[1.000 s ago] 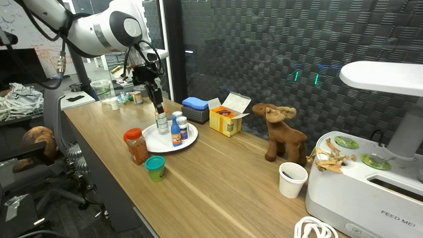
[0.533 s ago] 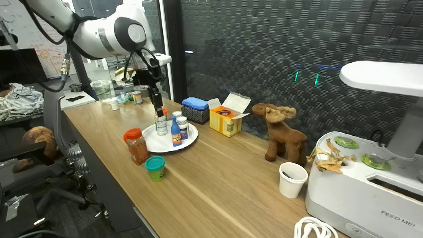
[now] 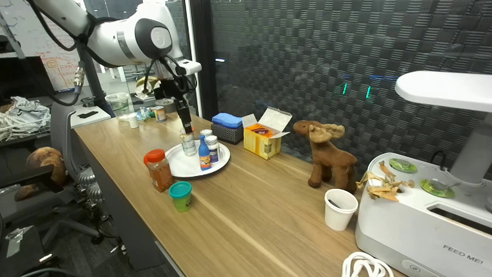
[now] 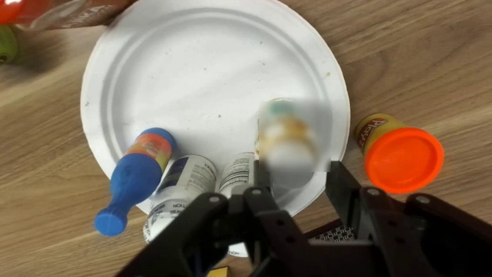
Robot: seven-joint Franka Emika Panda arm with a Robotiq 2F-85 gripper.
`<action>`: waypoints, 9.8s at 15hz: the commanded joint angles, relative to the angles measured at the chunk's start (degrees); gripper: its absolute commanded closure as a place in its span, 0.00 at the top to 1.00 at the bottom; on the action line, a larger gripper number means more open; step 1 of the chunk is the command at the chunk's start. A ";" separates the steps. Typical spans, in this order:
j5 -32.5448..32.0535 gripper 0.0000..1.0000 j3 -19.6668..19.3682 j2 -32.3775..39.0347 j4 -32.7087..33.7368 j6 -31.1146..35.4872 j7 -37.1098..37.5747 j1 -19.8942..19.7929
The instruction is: Put all the bottles and the orange plushie surrounding the white plate on the white plate
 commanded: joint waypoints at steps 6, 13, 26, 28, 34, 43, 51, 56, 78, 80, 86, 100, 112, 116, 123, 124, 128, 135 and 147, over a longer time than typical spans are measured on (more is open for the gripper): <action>0.44 1.00 0.84 -7.47 -3.64 -3.16 -2.51 -0.23; 8.54 1.00 2.88 -18.42 -6.74 -15.99 -25.86 -6.33; 13.73 1.00 2.29 -21.36 -16.04 -18.81 -39.55 -11.65; 13.64 1.00 2.41 -22.16 -18.01 -16.37 -38.29 -11.50; 11.05 1.00 2.49 -23.28 -23.59 -8.82 -33.84 -11.27; 10.96 1.00 3.86 -22.69 -26.48 -8.30 -33.79 -10.54; 9.19 1.00 4.73 -21.18 -26.58 -6.79 -33.14 -9.74; 8.60 0.72 4.85 -20.76 -26.50 -5.86 -33.62 -9.40; 2.72 0.22 7.31 -23.49 -19.80 -19.85 -32.22 -7.49; 3.09 0.22 7.82 -22.37 -18.42 -20.94 -31.97 -7.21; 6.97 0.22 8.06 -17.72 -15.37 -15.22 -29.76 -6.72; 5.33 0.22 5.80 -8.23 -6.38 -8.86 -25.92 -5.09; 1.33 0.22 3.04 -4.33 -2.49 -8.24 -22.40 -3.59; 1.02 0.22 1.75 -3.08 -0.64 -7.59 -20.58 -3.30; 0.50 0.22 0.35 -2.00 0.50 -8.33 -20.29 -3.11; 0.61 0.22 0.31 -2.00 0.22 -8.41 -20.44 -3.16; 1.85 0.72 0.35 -2.58 -0.23 -8.79 -20.51 -3.64; 4.82 1.00 0.16 -8.61 -2.74 -10.50 -22.06 -5.81; 10.98 1.00 -2.66 -14.89 -14.57 -9.70 -26.34 -14.71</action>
